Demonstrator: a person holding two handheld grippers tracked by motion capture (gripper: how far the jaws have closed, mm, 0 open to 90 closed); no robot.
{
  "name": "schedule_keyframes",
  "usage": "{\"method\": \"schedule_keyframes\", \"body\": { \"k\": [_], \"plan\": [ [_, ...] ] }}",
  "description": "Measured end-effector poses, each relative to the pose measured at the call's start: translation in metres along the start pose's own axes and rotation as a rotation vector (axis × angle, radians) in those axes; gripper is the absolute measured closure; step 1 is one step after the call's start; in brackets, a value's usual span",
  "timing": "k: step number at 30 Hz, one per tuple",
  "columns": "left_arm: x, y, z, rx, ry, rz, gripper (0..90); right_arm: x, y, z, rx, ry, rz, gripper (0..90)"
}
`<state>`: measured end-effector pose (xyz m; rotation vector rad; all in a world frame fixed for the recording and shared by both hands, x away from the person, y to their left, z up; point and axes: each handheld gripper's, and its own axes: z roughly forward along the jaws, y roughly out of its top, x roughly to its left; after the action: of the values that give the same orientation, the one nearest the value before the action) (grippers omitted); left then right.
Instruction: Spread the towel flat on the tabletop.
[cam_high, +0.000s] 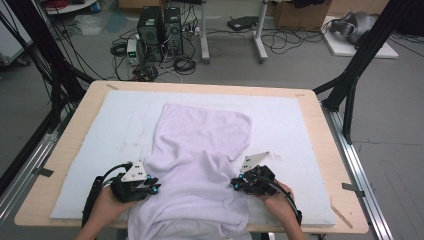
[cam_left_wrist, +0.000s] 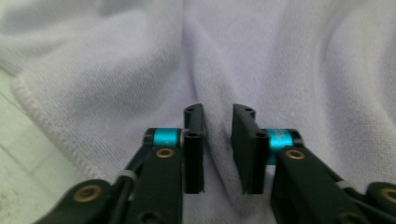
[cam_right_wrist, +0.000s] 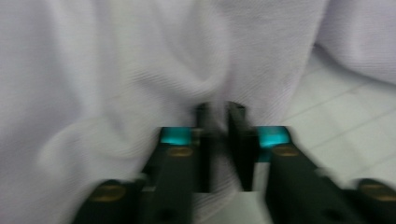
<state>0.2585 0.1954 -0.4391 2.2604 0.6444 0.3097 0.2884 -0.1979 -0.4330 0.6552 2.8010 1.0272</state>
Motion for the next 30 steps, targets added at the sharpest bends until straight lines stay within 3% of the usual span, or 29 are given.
{"method": "schedule_keyframes", "body": {
  "k": [2,6,10,12,13,15,18,21,24,26,30],
  "plan": [
    [-0.003,0.0,-0.002,0.005,0.01,0.002,86.4,0.001,-0.002,-0.003,-0.003,0.022,0.003,87.8],
    [-0.009,-0.001,-0.012,-0.018,0.013,0.004,87.1,0.008,-0.005,-0.014,-0.02,0.02,-0.011,88.0],
    [-0.021,-0.002,-0.031,-0.051,0.002,0.012,87.1,0.027,-0.007,-0.037,-0.053,0.025,-0.033,88.0],
    [-0.028,-0.003,-0.041,-0.065,-0.009,0.029,86.5,0.038,-0.008,-0.051,-0.1,0.05,-0.055,87.8],
    [-0.03,-0.002,-0.046,-0.072,-0.01,0.025,84.6,0.043,-0.008,-0.057,-0.124,0.057,-0.07,87.0],
    [-0.028,0.0,-0.051,-0.078,-0.005,0.01,68.7,0.047,-0.006,-0.067,-0.163,0.054,-0.088,83.4],
    [-0.018,0.005,-0.05,-0.094,0.024,-0.005,58.8,0.039,-0.001,-0.068,-0.154,0.001,-0.079,78.6],
    [-0.008,0.009,-0.04,-0.112,0.034,-0.01,57.4,0.023,0.001,-0.053,-0.102,-0.028,-0.034,74.9],
    [0.005,0.012,-0.022,-0.086,0.056,-0.033,56.5,0.014,-0.002,-0.033,-0.064,-0.039,-0.024,70.6],
    [0.014,0.015,-0.012,-0.067,0.07,-0.055,52.5,0.007,-0.006,-0.024,-0.041,-0.055,0.016,67.5],
    [0.029,0.017,-0.002,-0.053,0.09,-0.087,52.4,-0.008,-0.009,-0.021,-0.041,-0.101,0.064,64.3]
  ]
}}
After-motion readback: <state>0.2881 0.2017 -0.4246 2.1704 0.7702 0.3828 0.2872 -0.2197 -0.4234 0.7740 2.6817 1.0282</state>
